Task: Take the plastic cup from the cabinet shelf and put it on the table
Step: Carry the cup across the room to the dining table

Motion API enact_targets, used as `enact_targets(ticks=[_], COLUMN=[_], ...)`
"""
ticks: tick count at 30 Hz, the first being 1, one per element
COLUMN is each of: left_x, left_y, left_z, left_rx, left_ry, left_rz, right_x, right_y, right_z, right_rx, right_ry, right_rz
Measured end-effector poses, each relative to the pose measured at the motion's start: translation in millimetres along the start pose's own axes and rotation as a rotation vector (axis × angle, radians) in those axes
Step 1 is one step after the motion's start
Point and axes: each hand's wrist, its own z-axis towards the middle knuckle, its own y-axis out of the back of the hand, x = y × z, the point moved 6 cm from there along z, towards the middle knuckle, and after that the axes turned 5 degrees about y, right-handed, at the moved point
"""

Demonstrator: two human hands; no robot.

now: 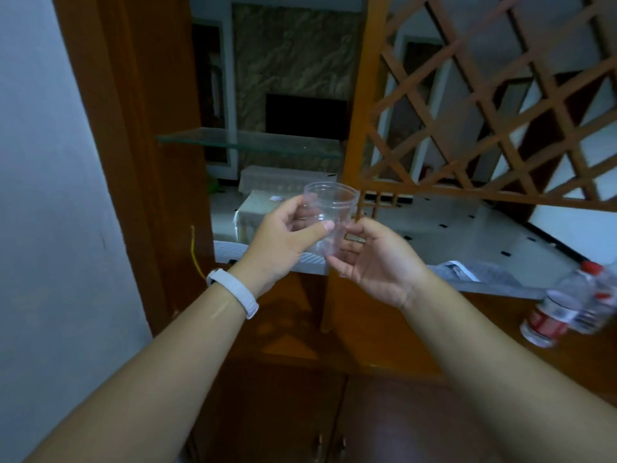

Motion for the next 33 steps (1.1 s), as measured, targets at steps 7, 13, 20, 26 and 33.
enact_targets(ticks=[7,13,20,26,33], left_x=[-14,-38,-81,-113,-149], left_y=[-105,-211,-357,-487,-609], left_z=[-24,-60,-122,-197,-289], left_rx=[0.112,0.225,0.447,0.701,0.969], left_ry=[-0.044,-0.056,-0.092,-0.073,-0.088], left_rz=[-0.048,-0.128,-0.222,-0.347,-0.407], right_x=[40,73,119,148,160], right_y=[72,140,226,294,347], right_z=[-76,-166,-306,-439,-587], right_rx=[-0.145,-0.257,-0.479,-0.706,-0.941], right_ry=[0.086,0.138,0.273,0.358,0.496], right_rz=[0.029,0.079,0.078,0.068,0.12])
